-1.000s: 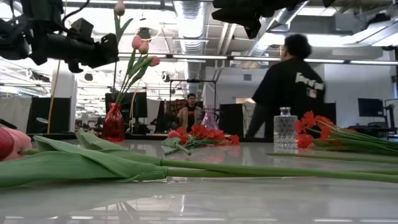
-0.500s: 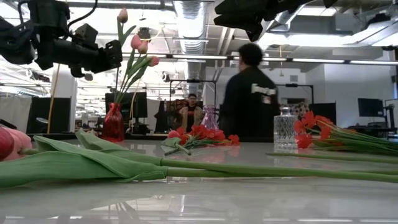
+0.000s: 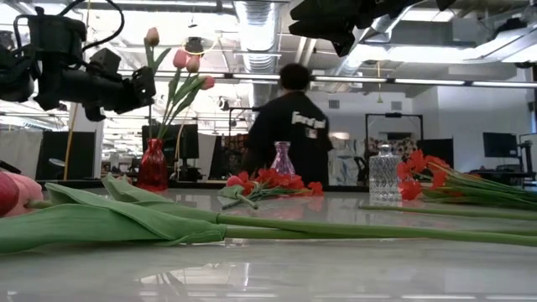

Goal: Sort flowers into vase by color
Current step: Put the pink tulip into the red vase

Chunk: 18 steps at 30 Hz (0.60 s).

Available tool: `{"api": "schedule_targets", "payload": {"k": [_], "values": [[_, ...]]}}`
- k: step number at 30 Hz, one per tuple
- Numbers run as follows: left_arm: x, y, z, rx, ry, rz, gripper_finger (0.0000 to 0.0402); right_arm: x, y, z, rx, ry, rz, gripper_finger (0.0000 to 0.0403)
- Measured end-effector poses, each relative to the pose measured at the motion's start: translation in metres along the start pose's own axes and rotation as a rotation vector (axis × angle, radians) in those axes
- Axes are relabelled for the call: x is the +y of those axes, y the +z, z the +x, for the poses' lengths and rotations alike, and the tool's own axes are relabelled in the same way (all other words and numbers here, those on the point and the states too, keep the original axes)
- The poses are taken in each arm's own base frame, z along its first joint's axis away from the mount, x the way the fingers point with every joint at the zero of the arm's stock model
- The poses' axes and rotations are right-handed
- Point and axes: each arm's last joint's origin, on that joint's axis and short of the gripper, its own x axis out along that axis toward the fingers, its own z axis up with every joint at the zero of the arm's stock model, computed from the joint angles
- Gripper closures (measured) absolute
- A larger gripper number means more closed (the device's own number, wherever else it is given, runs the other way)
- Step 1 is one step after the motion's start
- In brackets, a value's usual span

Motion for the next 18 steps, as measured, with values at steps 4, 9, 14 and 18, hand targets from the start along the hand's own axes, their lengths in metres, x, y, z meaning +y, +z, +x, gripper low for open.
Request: {"api": "schedule_targets", "payload": {"k": [4, 9, 14, 18], "values": [[0.000, -0.002, 0.000, 0.021, -0.022, -0.002, 0.0401, 0.000, 0.001, 0.000, -0.012, 0.001, 0.001, 0.0243], [0.001, -0.007, 0.000, 0.070, -0.005, -0.020, 0.0401, 0.000, 0.002, 0.000, -0.018, 0.002, 0.002, 0.0243], [0.002, -0.012, -0.001, 0.113, 0.022, -0.046, 0.0401, 0.000, 0.002, 0.000, -0.021, 0.003, 0.003, 0.0243], [0.002, -0.014, 0.000, 0.138, 0.028, -0.044, 0.0401, 0.000, 0.002, 0.000, -0.021, 0.003, 0.007, 0.0243]]}}
